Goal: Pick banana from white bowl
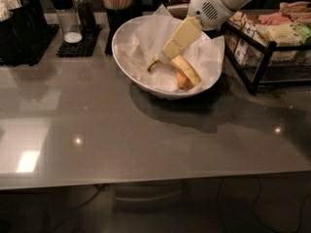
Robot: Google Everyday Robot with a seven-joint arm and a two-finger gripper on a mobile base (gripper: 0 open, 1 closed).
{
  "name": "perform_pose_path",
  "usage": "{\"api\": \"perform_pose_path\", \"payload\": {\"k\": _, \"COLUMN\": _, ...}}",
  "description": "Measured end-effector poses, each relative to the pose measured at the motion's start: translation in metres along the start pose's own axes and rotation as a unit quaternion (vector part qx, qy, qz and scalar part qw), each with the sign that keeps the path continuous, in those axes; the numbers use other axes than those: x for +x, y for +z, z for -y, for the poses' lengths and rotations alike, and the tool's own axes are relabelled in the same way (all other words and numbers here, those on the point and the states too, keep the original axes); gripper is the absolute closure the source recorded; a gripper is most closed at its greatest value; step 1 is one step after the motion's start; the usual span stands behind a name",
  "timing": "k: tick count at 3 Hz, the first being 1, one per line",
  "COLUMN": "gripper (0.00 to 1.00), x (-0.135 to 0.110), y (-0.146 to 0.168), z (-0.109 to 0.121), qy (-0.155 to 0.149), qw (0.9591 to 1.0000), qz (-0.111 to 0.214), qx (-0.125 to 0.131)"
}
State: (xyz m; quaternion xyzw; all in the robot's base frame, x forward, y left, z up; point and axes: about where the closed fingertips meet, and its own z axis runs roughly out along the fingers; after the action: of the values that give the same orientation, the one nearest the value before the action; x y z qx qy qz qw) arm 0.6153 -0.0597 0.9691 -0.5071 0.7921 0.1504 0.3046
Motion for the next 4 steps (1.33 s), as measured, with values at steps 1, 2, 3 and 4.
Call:
{"api": "perform_pose_path", "payload": {"k": 1, "gripper": 0.00, "x": 0.007, "y": 0.043, "z": 0.007, "qy": 0.028, "qw": 0.9989, "qz": -0.025, "qx": -0.027}}
{"api": "perform_pose_path", "payload": {"k": 2, "gripper": 0.00, "x": 0.006, "y": 0.045, "z": 0.007, "qy": 0.026, "qw": 0.9991, "qz": -0.021, "qx": -0.025}}
{"api": "perform_pose_path", "payload": {"k": 3, "gripper": 0.00, "x": 0.013, "y": 0.067, "z": 0.017, "qy": 0.046, "qw": 0.9979, "qz": -0.027, "qx": -0.038}}
{"api": "perform_pose_path", "payload": {"k": 4, "gripper": 0.00, "x": 0.021, "y": 0.090, "z": 0.022, "qy": 0.067, "qw": 0.9961, "qz": -0.029, "qx": -0.049}}
